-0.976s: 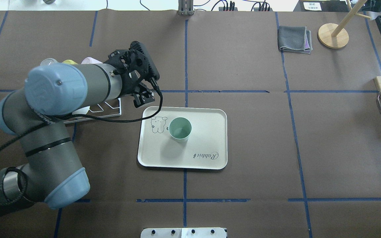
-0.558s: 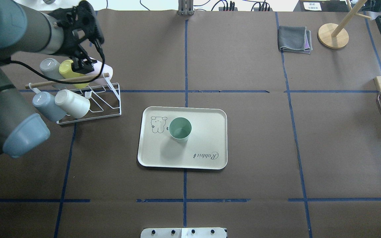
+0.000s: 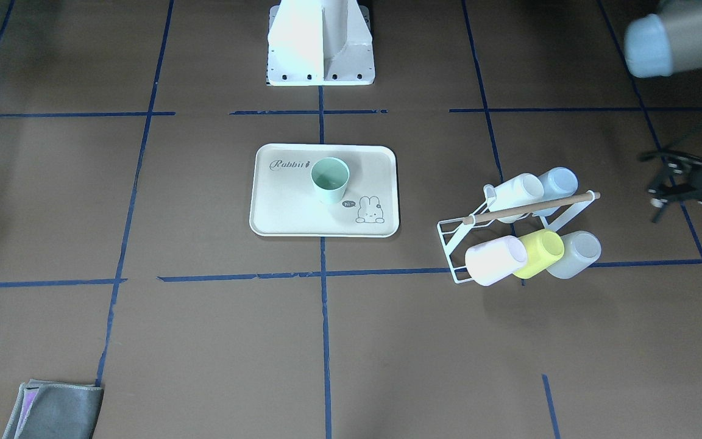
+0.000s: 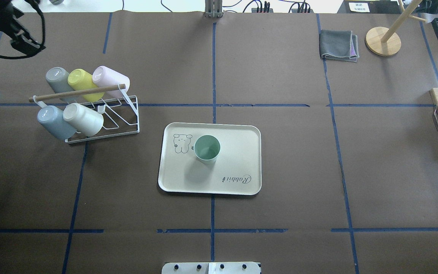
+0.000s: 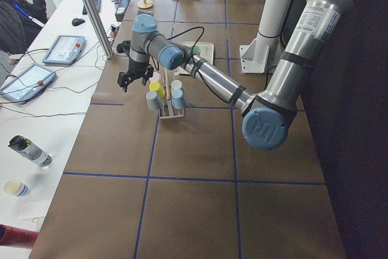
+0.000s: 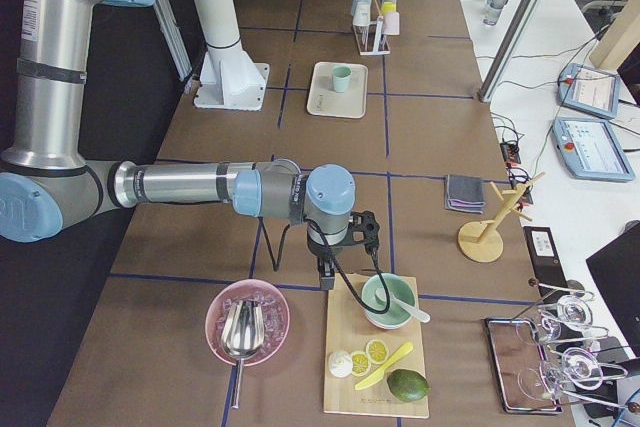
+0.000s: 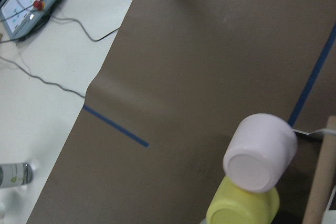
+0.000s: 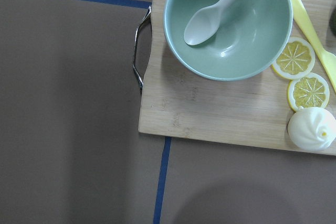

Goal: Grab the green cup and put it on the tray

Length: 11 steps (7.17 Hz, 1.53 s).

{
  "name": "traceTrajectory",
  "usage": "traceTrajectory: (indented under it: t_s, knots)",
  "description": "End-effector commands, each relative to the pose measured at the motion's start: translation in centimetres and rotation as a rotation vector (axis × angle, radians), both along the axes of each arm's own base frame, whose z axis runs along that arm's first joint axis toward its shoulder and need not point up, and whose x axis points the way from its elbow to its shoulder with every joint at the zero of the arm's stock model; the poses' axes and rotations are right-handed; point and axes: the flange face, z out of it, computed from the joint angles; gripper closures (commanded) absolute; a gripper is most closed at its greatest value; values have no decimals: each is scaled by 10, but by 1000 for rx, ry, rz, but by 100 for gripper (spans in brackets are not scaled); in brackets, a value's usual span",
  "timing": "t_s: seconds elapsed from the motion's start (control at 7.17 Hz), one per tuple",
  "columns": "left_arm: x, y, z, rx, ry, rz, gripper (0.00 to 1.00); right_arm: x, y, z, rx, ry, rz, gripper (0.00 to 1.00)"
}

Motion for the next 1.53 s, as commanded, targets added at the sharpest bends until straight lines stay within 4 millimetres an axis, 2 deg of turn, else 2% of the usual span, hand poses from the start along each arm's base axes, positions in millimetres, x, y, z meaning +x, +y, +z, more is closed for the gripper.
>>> traceTrajectory:
  t_s: [0.0, 0.14, 0.28, 0.42, 0.56, 0.7, 0.84, 1.12, 1.39]
  knots:
    - [-79, -12, 135, -325, 68, -91, 0, 0, 0, 0, 0, 1, -1, 0]
    - [-82, 5, 177, -489, 38, -103, 0, 0, 0, 0, 0, 2, -1, 0]
    - [-92, 36, 221, -583, 28, -112, 0, 0, 0, 0, 0, 2, -1, 0]
    - [-118, 69, 256, -644, 54, -150, 0, 0, 0, 0, 0, 2, -1, 0]
    - [-125, 102, 286, -701, 105, -154, 0, 0, 1, 1, -1, 4, -1, 0]
    - [-132, 125, 308, -731, 107, -167, 0, 0, 1, 1, -1, 4, -1, 0]
    - [-132, 130, 312, -748, 100, -176, 0, 0, 1, 0, -1, 2, 0, 0]
    - [-134, 127, 295, -714, 109, -178, 0, 0, 0, -3, 7, 4, 0, 0]
    - [-139, 127, 258, -639, 117, -184, 0, 1, -1, -5, 10, 7, 1, 0]
